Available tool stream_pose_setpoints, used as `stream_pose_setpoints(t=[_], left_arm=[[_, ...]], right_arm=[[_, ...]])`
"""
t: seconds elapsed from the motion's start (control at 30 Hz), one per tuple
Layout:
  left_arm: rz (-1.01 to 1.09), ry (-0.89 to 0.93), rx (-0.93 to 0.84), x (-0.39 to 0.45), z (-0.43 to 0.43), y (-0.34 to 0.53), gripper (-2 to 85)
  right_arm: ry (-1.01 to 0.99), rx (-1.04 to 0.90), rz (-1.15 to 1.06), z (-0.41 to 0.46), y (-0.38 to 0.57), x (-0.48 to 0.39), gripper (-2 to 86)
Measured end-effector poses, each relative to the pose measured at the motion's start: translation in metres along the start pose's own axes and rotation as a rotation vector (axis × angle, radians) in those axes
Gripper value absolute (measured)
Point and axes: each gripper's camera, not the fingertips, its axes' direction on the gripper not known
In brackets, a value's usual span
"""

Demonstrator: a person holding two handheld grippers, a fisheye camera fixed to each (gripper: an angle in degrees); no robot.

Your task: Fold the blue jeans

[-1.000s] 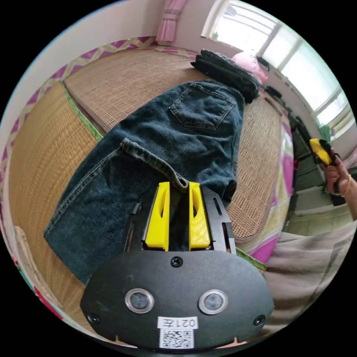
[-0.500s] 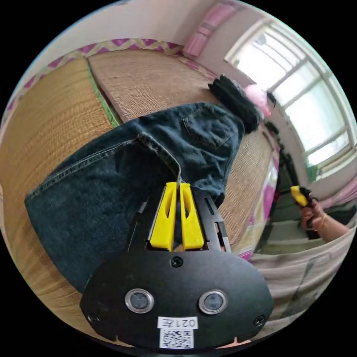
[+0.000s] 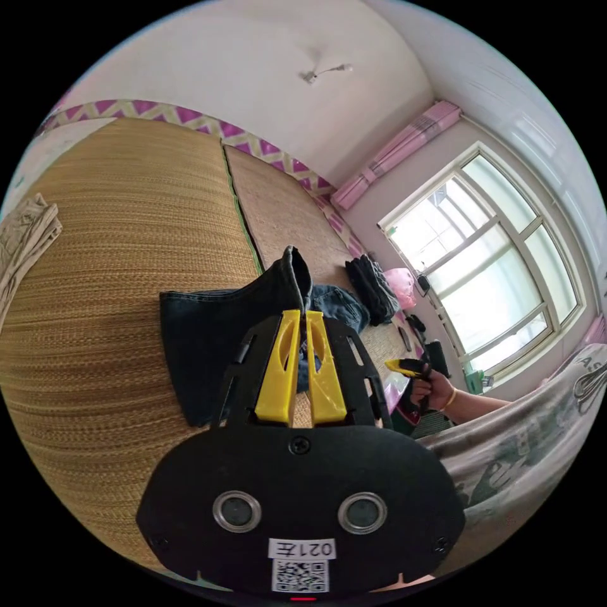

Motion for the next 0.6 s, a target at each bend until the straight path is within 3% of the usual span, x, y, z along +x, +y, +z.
stream_pose_setpoints(t=[0.27,0.43,0.6], left_arm=[[-0.009,0.024,-0.007,-0.043,-0.021,0.046,-1.0],[-0.026,0.036,-0.016,-0.078,-0.020,0.067,-1.0],[-0.039,0.066,-0.002,-0.121,-0.032,0.085,-1.0]], right_arm=[[0.357,-0.252,-0.143,0.134,-0.105,-0.092,5.7],[0.509,-0.359,-0.137,0.173,-0.127,-0.129,0.6],[0.430,-0.262,-0.171,0.155,-0.143,-0.194,-0.6]])
